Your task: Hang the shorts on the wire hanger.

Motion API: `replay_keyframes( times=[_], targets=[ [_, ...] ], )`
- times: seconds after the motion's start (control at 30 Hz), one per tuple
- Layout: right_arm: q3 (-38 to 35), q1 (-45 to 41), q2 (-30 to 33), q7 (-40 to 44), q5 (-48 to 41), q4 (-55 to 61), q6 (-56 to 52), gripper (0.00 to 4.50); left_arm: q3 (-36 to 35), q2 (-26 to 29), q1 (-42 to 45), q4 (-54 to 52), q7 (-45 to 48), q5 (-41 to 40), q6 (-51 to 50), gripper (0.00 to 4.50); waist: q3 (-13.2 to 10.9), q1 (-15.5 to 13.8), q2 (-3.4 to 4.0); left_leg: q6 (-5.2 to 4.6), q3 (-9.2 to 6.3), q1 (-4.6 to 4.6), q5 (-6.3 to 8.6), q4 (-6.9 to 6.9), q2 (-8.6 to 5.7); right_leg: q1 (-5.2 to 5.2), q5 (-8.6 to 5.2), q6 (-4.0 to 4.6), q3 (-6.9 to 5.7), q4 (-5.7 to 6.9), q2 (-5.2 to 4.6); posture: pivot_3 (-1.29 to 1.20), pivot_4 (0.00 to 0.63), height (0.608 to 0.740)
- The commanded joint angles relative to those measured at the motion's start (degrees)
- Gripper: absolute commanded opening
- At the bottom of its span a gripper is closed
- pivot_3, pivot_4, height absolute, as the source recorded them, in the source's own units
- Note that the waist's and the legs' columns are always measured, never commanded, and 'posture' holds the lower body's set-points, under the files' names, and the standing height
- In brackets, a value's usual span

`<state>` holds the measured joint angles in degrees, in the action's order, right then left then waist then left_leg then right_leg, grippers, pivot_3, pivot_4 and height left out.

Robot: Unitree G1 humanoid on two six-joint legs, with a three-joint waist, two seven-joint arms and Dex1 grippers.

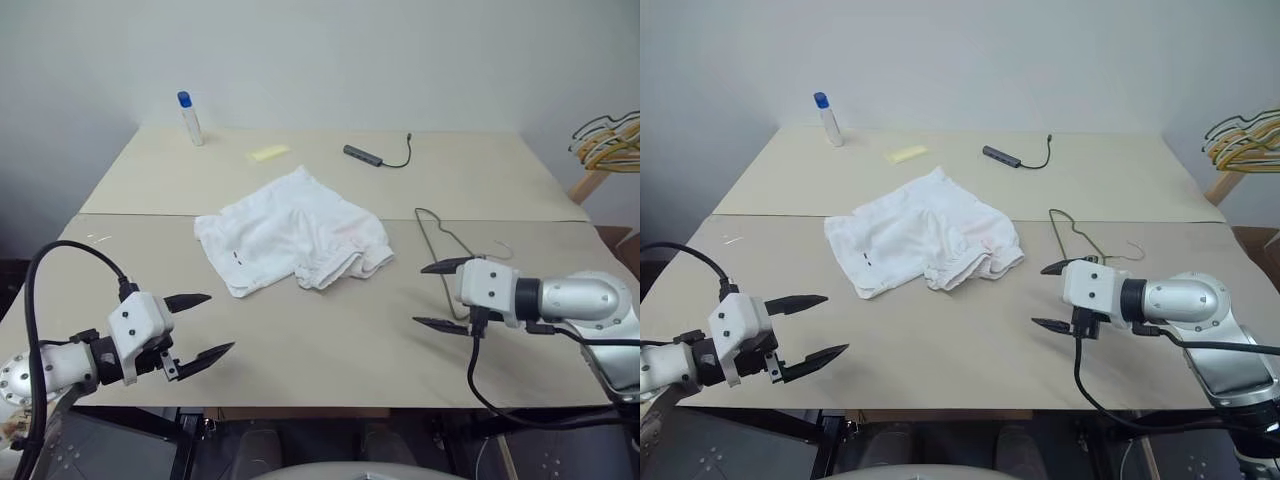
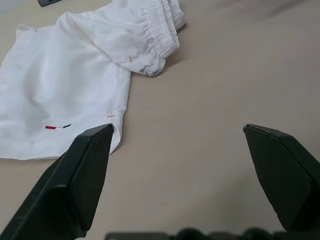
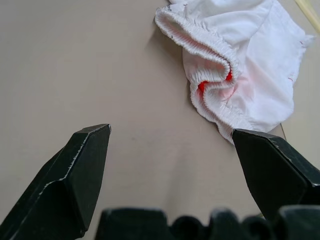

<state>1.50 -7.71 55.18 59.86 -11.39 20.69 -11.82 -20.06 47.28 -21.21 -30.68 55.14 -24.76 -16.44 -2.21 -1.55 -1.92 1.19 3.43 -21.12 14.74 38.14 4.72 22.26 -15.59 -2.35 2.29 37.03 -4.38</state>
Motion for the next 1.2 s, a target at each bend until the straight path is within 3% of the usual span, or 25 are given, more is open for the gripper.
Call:
replay_keyframes(
  times=[0.03,0.33,0.63,0.9,1.07,1.2],
  targets=[
    [-0.9,-1.2,0.0,0.1,-0.1,1.1,0.4,4.48,-1.9,-0.3,0.4,-2.5,0.0,-2.5,-0.4,4.50,0.0,-0.2,0.00,0.00,0.00,0.00,0.00,0.00,0.00,0.00,0.00,0.00,0.00,0.00,0.00,0.14,0.000,0.740],
    [0.0,-1.7,-0.4,-0.7,0.8,2.0,-0.9,4.48,-2.2,-0.9,0.5,-3.1,-1.0,-1.9,-0.3,4.50,0.0,-0.8,0.00,0.00,0.00,0.00,0.00,0.00,-0.01,0.00,0.00,0.00,0.00,0.00,0.00,0.13,0.000,0.740],
    [7.2,-10.3,-2.5,-3.7,6.2,5.5,-12.6,4.48,1.7,0.9,-0.2,-2.3,-0.4,3.8,-0.2,4.50,0.0,-0.5,0.01,0.00,0.00,-0.01,0.00,0.00,0.00,0.03,0.00,0.02,0.00,0.00,0.01,0.09,0.000,0.740],
    [22.1,-21.1,-12.7,-8.0,14.9,10.2,-22.0,4.48,6.2,2.4,0.8,0.2,1.3,6.9,-0.2,4.50,0.0,0.6,0.05,0.01,0.01,-0.04,0.00,0.00,0.03,0.11,0.00,0.05,-0.04,0.04,0.02,0.03,0.000,0.740],
    [37.9,-30.0,-22.0,-11.2,29.5,0.2,-21.3,4.48,8.1,2.8,2.5,0.9,1.3,7.9,-0.2,4.50,0.0,1.5,0.05,0.01,0.01,-0.06,-0.01,0.00,0.04,0.14,0.02,0.08,-0.05,0.07,0.03,0.04,0.000,0.740],
    [44.4,-33.9,-26.4,-14.0,38.3,-9.8,-17.4,4.48,8.1,2.8,3.6,0.8,1.3,7.6,-0.7,4.50,0.0,1.7,0.05,0.08,0.01,-0.21,-0.04,0.00,0.05,0.26,0.03,0.11,-0.09,0.10,0.03,0.04,0.000,0.740]
  ],
)
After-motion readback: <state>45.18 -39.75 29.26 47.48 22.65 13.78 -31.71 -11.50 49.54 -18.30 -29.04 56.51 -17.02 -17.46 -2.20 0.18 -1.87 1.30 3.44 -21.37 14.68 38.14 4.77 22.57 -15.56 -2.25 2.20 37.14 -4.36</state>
